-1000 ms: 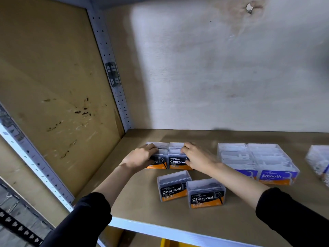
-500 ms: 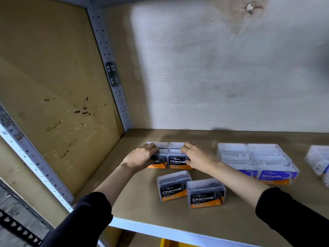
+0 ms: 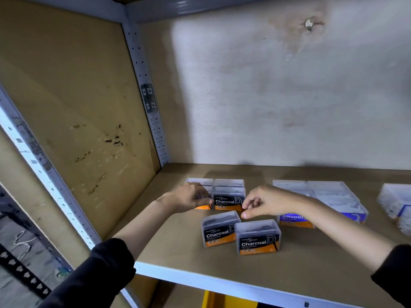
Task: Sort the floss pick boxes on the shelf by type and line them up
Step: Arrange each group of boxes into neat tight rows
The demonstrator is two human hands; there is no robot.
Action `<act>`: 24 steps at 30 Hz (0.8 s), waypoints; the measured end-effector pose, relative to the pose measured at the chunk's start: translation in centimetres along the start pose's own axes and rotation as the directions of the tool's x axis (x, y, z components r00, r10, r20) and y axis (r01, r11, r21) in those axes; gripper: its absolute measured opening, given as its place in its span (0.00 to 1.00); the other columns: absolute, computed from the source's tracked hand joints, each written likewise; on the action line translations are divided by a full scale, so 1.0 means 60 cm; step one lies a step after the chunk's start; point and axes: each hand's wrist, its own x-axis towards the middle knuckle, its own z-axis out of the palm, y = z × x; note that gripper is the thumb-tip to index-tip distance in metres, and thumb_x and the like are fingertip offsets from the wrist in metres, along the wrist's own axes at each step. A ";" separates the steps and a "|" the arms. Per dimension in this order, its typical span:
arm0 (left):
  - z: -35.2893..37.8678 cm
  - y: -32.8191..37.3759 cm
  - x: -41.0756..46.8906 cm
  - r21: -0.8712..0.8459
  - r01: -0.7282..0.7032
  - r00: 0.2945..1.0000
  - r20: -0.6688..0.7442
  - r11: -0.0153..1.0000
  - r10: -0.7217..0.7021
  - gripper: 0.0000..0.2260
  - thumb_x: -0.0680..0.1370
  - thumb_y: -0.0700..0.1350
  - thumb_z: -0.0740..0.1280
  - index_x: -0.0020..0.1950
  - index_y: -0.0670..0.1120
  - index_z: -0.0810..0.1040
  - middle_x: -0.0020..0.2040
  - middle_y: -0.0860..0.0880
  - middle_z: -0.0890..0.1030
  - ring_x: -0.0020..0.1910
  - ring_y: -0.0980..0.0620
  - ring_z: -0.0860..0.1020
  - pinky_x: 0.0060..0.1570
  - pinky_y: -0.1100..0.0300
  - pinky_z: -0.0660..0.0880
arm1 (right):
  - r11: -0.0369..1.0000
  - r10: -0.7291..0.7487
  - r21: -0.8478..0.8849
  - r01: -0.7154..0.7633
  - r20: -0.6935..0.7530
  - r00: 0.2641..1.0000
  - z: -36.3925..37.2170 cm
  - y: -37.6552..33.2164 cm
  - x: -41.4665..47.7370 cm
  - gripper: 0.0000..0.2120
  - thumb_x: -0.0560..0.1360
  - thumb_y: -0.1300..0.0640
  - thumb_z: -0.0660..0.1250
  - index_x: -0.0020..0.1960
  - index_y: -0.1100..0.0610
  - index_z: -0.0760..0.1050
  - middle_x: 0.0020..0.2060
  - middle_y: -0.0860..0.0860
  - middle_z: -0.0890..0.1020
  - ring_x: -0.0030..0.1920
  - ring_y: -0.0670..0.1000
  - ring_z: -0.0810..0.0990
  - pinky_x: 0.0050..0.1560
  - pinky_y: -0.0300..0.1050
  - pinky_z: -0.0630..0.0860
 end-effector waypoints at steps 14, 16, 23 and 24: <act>-0.002 -0.007 -0.020 0.145 0.058 0.998 0.020 0.988 -0.062 0.16 0.78 0.48 0.63 0.65 0.47 0.74 0.66 0.48 0.74 0.64 0.50 0.72 0.59 0.61 0.68 | 1.000 0.024 -0.002 -0.024 -0.026 0.999 0.002 0.008 -0.032 0.22 0.70 0.47 0.70 0.60 0.55 0.76 0.47 0.45 0.76 0.42 0.41 0.73 0.46 0.34 0.71; -0.008 0.010 -0.020 0.127 0.012 1.000 0.018 0.992 -0.014 0.14 0.79 0.48 0.62 0.63 0.46 0.76 0.63 0.47 0.76 0.61 0.50 0.74 0.55 0.61 0.69 | 0.999 0.014 -0.037 -0.015 -0.017 1.000 0.001 0.005 -0.033 0.22 0.70 0.46 0.70 0.61 0.55 0.75 0.47 0.45 0.76 0.41 0.40 0.72 0.43 0.31 0.69; 0.001 0.070 -0.015 0.006 0.007 0.969 0.245 1.000 -0.008 0.24 0.73 0.56 0.69 0.63 0.44 0.75 0.60 0.47 0.78 0.53 0.51 0.74 0.49 0.63 0.67 | 0.984 0.037 -0.177 -0.022 0.082 0.996 0.009 -0.003 -0.049 0.27 0.68 0.47 0.73 0.63 0.55 0.73 0.48 0.45 0.70 0.50 0.45 0.69 0.47 0.38 0.68; 0.006 0.073 -0.014 0.045 0.002 0.963 0.271 0.999 -0.014 0.25 0.71 0.56 0.70 0.64 0.44 0.74 0.61 0.47 0.77 0.52 0.52 0.73 0.48 0.62 0.67 | 0.979 0.039 -0.201 -0.019 0.096 0.995 0.014 -0.003 -0.048 0.26 0.68 0.48 0.73 0.62 0.55 0.72 0.48 0.46 0.69 0.49 0.45 0.68 0.44 0.37 0.67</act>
